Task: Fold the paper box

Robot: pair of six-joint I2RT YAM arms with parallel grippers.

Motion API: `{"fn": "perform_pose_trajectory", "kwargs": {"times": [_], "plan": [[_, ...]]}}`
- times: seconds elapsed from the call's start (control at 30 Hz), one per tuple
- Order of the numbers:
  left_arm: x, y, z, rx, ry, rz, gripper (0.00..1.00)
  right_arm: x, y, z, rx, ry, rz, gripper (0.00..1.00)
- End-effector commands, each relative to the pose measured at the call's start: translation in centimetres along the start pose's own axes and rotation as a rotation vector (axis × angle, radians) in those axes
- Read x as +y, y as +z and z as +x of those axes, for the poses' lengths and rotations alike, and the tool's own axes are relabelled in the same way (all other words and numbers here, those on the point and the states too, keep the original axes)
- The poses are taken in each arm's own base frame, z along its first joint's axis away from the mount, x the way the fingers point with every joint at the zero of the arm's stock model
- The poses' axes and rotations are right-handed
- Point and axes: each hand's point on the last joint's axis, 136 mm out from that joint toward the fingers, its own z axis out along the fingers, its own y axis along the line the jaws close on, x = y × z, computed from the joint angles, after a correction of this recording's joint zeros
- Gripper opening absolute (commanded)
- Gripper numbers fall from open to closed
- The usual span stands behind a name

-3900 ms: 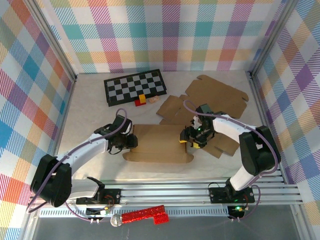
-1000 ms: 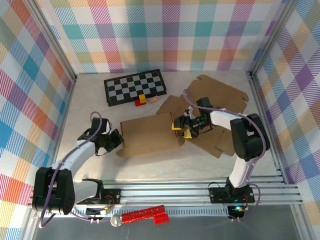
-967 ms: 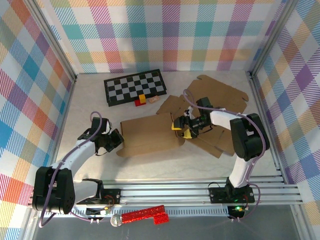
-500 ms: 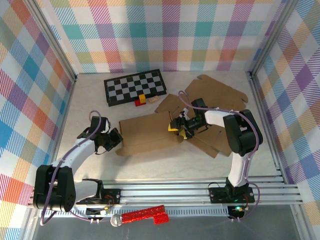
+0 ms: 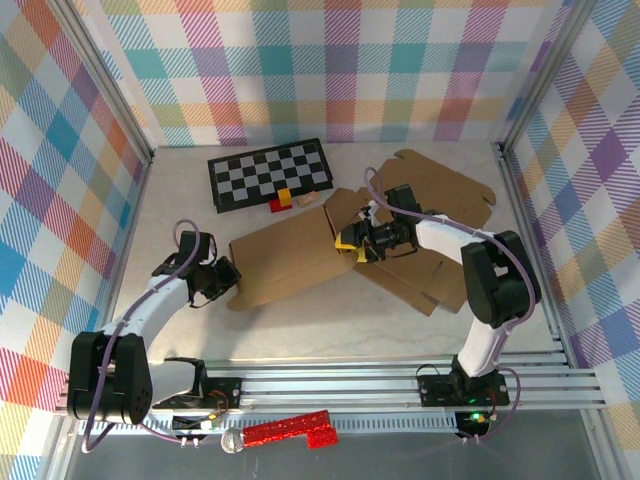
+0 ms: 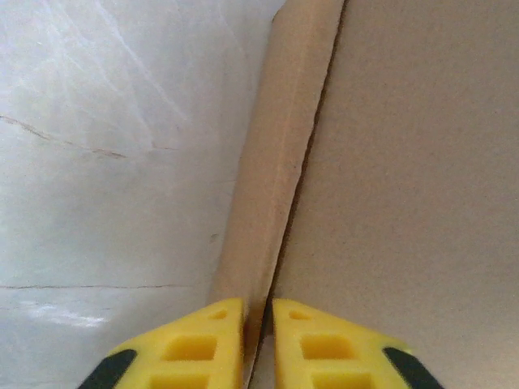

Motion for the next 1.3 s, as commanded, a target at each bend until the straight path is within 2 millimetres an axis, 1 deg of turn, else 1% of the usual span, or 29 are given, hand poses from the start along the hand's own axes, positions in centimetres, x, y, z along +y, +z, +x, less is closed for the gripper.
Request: {"fn": "perform_pose_trajectory", "kwargs": {"times": [0.0,0.03,0.07,0.17,0.23,0.33,0.43,0.6,0.67,0.73,0.8,0.87,0.93,0.97,1.0,1.07,1.1,1.13,1.17,1.27], "plan": [[3.4,-1.2,2.8,0.105,-0.038,-0.166,0.35,2.1,0.3,1.1,0.05,0.045,-0.063,0.46],[2.9,-1.7,2.4,0.094,-0.033,-0.157,0.4,2.1,0.3,1.0,0.049,0.058,-0.061,0.45],[2.4,-2.1,2.0,0.085,-0.029,-0.146,0.42,2.1,0.3,1.0,0.048,0.069,-0.061,0.44],[1.1,-2.6,1.5,0.084,0.001,-0.116,0.45,2.1,0.4,0.8,0.047,0.092,-0.053,0.4],[0.8,-2.5,1.6,0.098,0.014,-0.108,0.46,1.9,0.4,0.7,0.047,0.103,-0.046,0.36],[0.8,-3.0,1.5,0.089,0.044,-0.132,0.47,1.8,0.5,0.6,0.045,0.109,-0.038,0.35],[0.1,-4.5,0.8,0.033,0.071,-0.125,0.49,1.7,0.5,0.7,0.044,0.109,-0.029,0.35],[-1.8,-8.4,-0.9,-0.075,0.177,-0.153,0.54,1.1,0.6,0.8,0.044,0.137,-0.011,0.33],[-3.8,-9.6,-1.1,-0.109,0.304,-0.126,0.54,0.8,0.7,0.8,0.048,0.169,-0.004,0.32],[-6.0,-10.6,-0.5,-0.141,0.49,-0.118,0.54,0.6,0.8,0.7,0.048,0.199,0.004,0.31],[-7.8,-10.8,0.7,-0.141,0.664,-0.122,0.54,0.3,0.9,0.6,0.053,0.219,0.015,0.29],[-8.6,-10.4,1.9,-0.107,0.765,-0.133,0.54,0.0,1.0,0.5,0.052,0.219,0.038,0.3],[-8.2,-9.6,2.5,-0.069,0.784,-0.178,0.54,-0.4,0.6,0.4,0.022,0.189,0.077,0.34],[-7.3,-9.2,2.2,-0.063,0.741,-0.238,0.54,-0.6,0.4,0.3,0.003,0.168,0.088,0.39],[-6.2,-9.2,1.6,-0.077,0.681,-0.308,0.61,-0.5,0.3,0.2,-0.011,0.145,0.088,0.45],[-4.4,-9.4,0.3,-0.11,0.576,-0.406,0.7,-0.3,0.3,0.0,-0.03,0.113,0.07,0.58],[-3.7,-9.3,-0.3,-0.116,0.527,-0.416,0.71,-0.4,0.3,-0.1,-0.038,0.102,0.064,0.64],[-3.2,-9.2,-0.7,-0.115,0.481,-0.408,0.74,-0.5,0.4,0.0,-0.036,0.102,0.064,0.69],[-2.7,-8.7,-1.2,-0.103,0.419,-0.385,0.75,-0.6,0.6,0.0,-0.032,0.102,0.06,0.73],[-1.0,-6.2,-1.8,-0.009,0.21,-0.262,0.78,-0.8,1.0,-0.1,-0.031,0.105,0.033,0.83]]}}
